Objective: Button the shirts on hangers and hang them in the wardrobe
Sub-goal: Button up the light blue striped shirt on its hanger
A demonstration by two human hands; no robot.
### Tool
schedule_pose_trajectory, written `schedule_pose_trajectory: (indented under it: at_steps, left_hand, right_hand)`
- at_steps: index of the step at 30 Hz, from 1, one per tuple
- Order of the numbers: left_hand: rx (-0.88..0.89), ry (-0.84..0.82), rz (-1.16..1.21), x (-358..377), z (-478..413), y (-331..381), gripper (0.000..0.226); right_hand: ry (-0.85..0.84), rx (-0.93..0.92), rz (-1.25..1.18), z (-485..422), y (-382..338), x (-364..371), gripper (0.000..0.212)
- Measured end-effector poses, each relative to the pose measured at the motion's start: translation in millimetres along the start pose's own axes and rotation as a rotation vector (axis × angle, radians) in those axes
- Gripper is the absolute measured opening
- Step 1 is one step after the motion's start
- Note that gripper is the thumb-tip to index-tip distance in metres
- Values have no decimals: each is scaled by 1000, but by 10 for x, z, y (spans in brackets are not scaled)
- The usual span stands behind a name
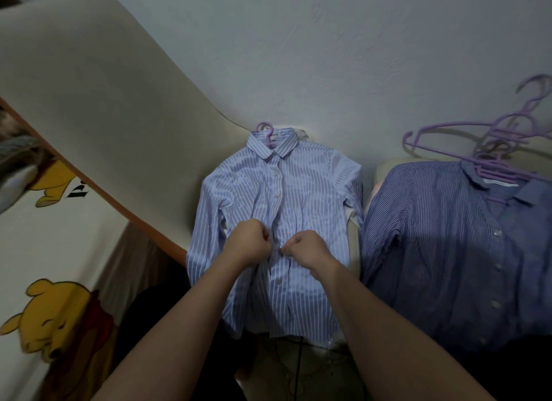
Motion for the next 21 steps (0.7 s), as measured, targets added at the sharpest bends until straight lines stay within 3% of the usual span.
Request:
schedule_pose_trajectory:
  at_steps: [8,14,21]
  left_hand:
    - [-49,75,206,205,102,-51,49]
    - [-143,78,367,359,132,-139,25]
    - [-168,70,396,421,130,-136,24]
  right_hand:
    - [-4,12,-8,-16,15,1,19]
    - [2,0,-66,-62,27,3,13]
    - [-57,-15,-142,29,-1,12,9]
Point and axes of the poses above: each hand's wrist, its own z-axis away from the middle knuckle, its own x-axis out of the palm, y = z × x, the point moved 9 cm from there along -z, towards the middle knuckle, and after that the axes turned 10 degrees about -z, right-handed, at the moved point
